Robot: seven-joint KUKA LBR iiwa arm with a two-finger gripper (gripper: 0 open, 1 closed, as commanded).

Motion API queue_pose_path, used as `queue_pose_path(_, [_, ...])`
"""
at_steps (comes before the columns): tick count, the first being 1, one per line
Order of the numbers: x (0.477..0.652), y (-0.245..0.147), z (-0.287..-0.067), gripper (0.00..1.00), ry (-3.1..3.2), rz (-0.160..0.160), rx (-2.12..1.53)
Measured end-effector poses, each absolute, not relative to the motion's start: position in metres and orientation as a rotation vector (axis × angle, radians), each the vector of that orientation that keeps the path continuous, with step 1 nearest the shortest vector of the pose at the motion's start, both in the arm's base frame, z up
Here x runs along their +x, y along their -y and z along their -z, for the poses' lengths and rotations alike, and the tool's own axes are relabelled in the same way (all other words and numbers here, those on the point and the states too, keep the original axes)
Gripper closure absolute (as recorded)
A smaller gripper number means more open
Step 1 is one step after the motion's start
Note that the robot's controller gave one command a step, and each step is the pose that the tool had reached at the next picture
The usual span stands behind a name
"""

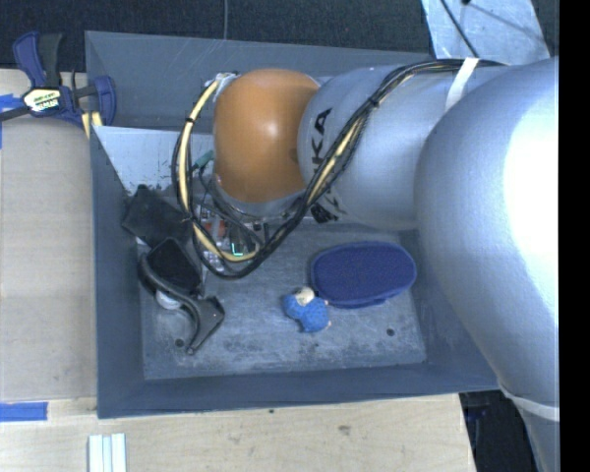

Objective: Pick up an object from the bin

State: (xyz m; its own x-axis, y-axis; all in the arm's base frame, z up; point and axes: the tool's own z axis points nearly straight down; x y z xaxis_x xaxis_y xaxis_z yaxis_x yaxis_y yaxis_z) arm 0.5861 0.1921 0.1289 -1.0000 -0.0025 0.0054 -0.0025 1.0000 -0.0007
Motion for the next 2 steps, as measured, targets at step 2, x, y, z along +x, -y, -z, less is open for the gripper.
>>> queue_pose_path(2, [0.6097, -0.2363, -0.1021, 0.0, 3.06, 0.004, -0.735])
